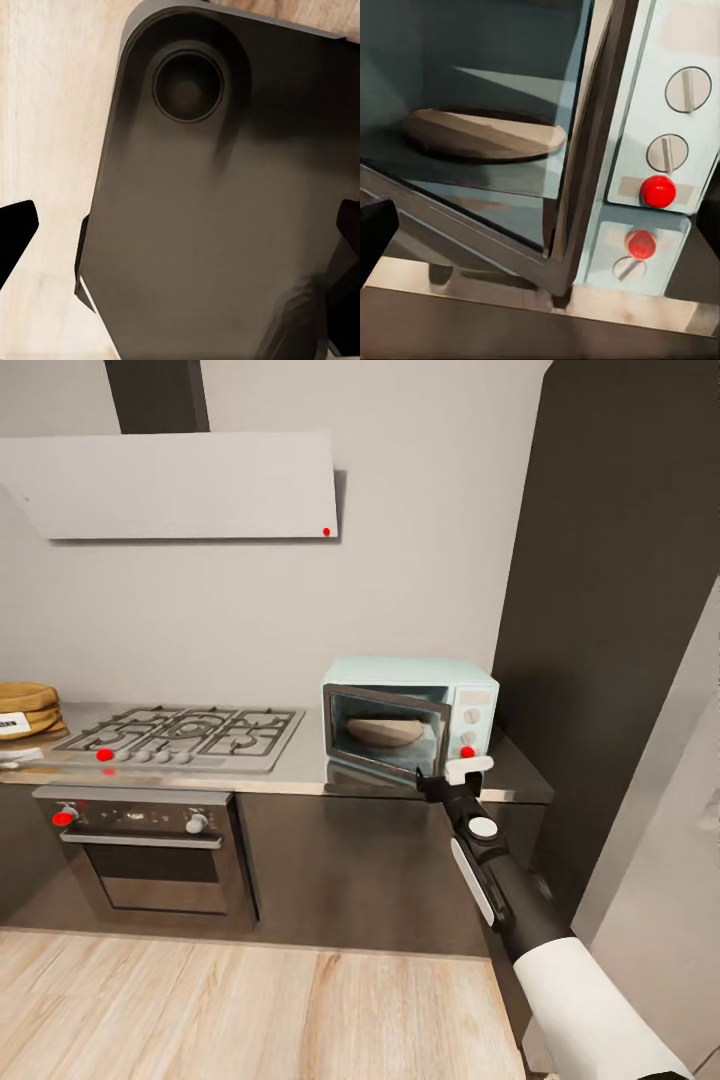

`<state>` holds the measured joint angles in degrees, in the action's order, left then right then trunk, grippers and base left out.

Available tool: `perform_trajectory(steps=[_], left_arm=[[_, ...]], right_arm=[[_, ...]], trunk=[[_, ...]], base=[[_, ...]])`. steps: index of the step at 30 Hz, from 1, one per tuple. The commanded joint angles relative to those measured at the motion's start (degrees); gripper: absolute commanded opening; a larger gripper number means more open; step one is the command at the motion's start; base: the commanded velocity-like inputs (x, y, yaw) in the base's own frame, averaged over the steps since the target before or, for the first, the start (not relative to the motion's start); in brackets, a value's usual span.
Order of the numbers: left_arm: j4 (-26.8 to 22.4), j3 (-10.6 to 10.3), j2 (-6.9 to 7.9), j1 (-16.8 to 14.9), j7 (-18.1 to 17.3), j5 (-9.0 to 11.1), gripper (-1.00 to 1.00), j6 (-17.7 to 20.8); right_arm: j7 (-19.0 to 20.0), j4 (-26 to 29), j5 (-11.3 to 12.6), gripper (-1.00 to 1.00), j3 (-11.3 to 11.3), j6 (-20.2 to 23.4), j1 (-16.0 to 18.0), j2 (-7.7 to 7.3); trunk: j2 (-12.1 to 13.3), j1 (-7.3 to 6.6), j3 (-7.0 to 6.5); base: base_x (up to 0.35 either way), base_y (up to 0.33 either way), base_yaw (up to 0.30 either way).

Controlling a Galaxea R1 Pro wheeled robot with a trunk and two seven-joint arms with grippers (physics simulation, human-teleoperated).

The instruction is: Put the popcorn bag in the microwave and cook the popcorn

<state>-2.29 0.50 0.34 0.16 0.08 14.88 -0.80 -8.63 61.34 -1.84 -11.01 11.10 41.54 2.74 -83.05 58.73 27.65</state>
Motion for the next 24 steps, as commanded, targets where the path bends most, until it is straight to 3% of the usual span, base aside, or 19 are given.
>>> perform_trajectory(steps=[1,10,24], left_arm=[[-0.1,0.0,0.0,0.0,0.0,0.2,1.0,-0.1],[-0.1,0.0,0.01,0.0,0.0,0.2,1.0,-0.1],[-0.1,0.0,0.01,0.0,0.0,0.2,1.0,-0.1]], right_arm=[[-0.3,0.1,-0.1,1.0,-0.1,0.6,0.0,-0.01],[1.2,0.0,0.5,1.0,0.1,2.0,0.0,-0.49],[-0.4,0.1,0.5,1.0,0.5,3.2,0.0,-0.37]], trunk=[[0.0,0.0,0.05],[0.0,0.0,0.05],[0.0,0.0,0.05]], base=[[-0.013,0.0,0.0],[-0.001,0.0,-0.024],[0.0,0.0,-0.273]])
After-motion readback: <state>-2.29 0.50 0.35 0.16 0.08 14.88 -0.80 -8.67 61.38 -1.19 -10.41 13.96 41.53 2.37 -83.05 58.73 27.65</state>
